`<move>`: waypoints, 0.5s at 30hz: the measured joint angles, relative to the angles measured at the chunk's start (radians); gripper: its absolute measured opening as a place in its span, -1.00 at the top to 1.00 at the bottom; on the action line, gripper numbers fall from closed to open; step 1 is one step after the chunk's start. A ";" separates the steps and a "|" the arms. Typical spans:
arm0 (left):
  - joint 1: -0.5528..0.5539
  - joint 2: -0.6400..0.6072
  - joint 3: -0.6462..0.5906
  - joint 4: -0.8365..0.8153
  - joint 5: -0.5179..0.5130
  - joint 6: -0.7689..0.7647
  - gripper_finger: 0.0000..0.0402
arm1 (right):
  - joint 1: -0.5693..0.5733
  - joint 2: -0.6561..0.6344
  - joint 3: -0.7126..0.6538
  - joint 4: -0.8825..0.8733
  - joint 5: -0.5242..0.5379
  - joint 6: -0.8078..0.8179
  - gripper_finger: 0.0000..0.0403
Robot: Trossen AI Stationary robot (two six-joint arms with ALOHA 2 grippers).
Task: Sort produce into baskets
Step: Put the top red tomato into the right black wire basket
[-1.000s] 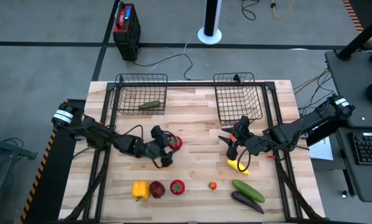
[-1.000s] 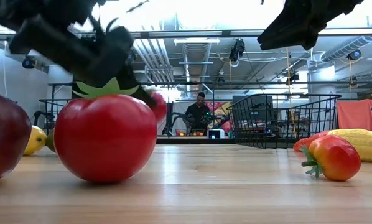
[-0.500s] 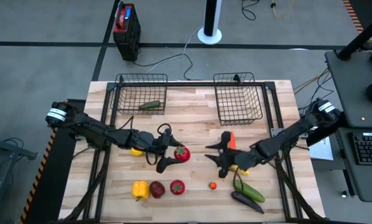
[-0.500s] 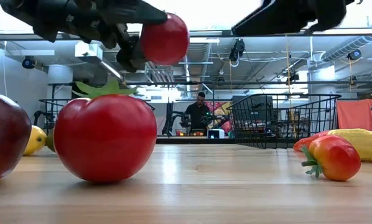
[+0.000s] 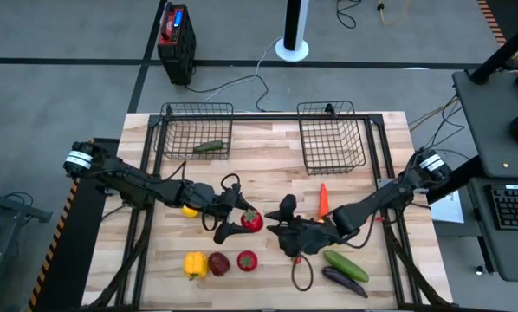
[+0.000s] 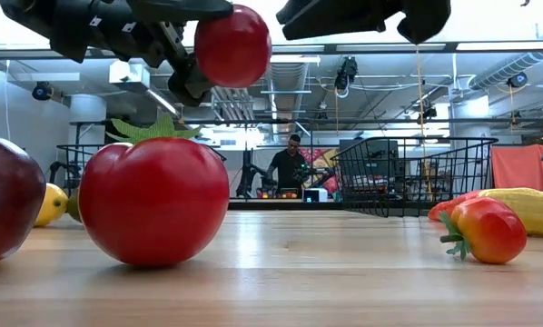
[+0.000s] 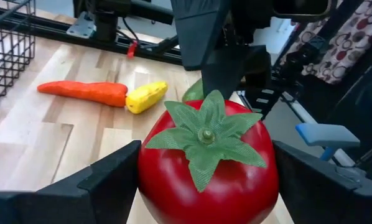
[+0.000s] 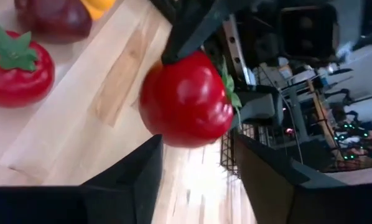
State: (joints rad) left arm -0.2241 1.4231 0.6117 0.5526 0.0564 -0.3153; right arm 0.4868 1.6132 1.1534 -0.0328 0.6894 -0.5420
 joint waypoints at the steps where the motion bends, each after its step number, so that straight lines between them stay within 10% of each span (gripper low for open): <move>1: 0.000 0.000 -0.001 0.000 0.010 0.000 -0.56 | 0.000 0.012 0.025 -0.025 -0.012 -0.001 -0.02; 15: 0.001 0.000 -0.001 0.051 0.069 0.000 -0.56 | -0.003 0.074 0.102 -0.037 -0.017 -0.165 -0.57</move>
State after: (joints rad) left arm -0.2234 1.4231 0.6109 0.6037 0.1250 -0.3157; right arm 0.4839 1.6867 1.2552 -0.0696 0.6727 -0.7069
